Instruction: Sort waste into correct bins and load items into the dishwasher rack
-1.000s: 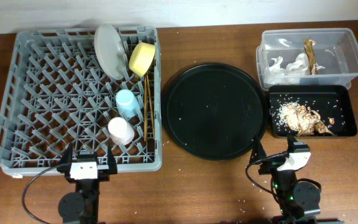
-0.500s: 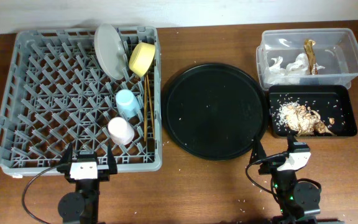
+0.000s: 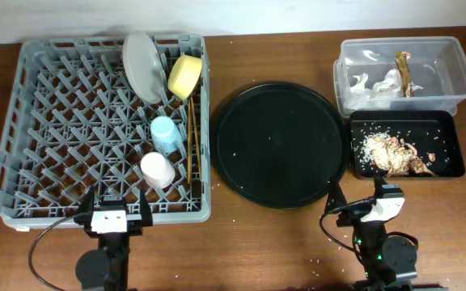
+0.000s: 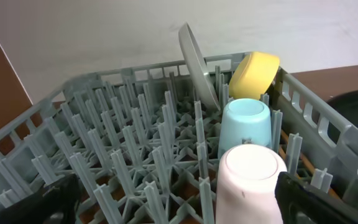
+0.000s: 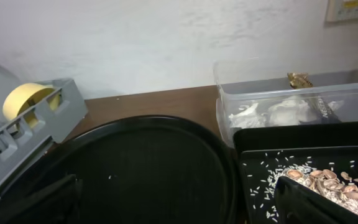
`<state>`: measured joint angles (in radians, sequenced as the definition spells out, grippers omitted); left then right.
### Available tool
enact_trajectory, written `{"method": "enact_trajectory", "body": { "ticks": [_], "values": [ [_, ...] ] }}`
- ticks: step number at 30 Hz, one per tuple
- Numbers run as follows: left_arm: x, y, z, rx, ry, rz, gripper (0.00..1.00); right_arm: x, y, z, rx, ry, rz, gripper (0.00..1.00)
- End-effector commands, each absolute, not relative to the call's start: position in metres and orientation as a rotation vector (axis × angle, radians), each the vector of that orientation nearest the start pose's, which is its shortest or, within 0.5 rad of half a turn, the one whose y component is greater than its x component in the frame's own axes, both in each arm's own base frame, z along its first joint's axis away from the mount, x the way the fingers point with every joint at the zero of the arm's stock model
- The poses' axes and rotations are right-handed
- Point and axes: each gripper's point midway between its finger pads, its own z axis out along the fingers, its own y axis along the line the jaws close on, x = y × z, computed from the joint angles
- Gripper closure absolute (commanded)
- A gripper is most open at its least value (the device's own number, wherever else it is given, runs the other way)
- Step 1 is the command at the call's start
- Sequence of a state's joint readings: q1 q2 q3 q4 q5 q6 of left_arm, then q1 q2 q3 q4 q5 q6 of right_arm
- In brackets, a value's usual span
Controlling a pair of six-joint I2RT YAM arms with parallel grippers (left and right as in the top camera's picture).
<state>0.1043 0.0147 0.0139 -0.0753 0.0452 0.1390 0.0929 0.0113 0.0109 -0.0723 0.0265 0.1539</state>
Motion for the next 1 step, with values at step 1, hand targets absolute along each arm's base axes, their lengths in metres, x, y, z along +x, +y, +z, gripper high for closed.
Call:
{"method": "enact_trajectory", "body": {
  "ticks": [1],
  "values": [
    [0.2451,0.0206,0.1568,0.066,1.649,0.171,0.01,0.2454,0.0177,0.1555,0.075,1.651,0.161,0.01]
  ]
}}
